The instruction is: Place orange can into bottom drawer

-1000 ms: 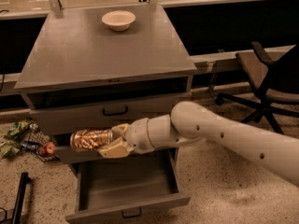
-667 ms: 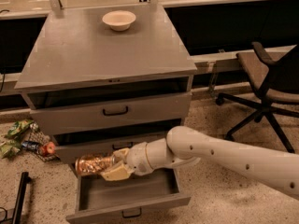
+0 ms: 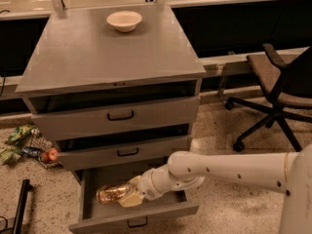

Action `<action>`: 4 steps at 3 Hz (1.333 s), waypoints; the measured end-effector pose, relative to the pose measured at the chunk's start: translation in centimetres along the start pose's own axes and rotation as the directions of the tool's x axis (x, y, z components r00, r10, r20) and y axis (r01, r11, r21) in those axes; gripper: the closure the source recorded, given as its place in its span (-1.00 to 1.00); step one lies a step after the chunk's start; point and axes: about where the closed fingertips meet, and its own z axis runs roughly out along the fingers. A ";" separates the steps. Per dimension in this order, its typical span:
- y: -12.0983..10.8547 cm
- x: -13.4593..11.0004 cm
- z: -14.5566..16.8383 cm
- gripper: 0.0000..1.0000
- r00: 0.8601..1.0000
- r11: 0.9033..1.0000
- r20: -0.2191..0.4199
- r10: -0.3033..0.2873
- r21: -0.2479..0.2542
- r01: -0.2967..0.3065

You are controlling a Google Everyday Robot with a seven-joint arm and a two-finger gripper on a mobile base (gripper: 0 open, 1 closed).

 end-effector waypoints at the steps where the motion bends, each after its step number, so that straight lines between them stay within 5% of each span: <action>1: -2.4 1.5 0.5 1.00 1.000 0.998 -0.026 0.014 0.069 -0.012; 2: -3.6 4.2 2.3 1.00 0.997 0.996 -0.006 0.073 0.050 -0.073; 4: -11.9 13.3 8.5 1.00 0.975 0.985 -0.205 0.082 0.163 -0.049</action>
Offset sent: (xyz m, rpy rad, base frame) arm 0.0149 -0.0177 -0.1026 -0.0022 0.1131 -0.1188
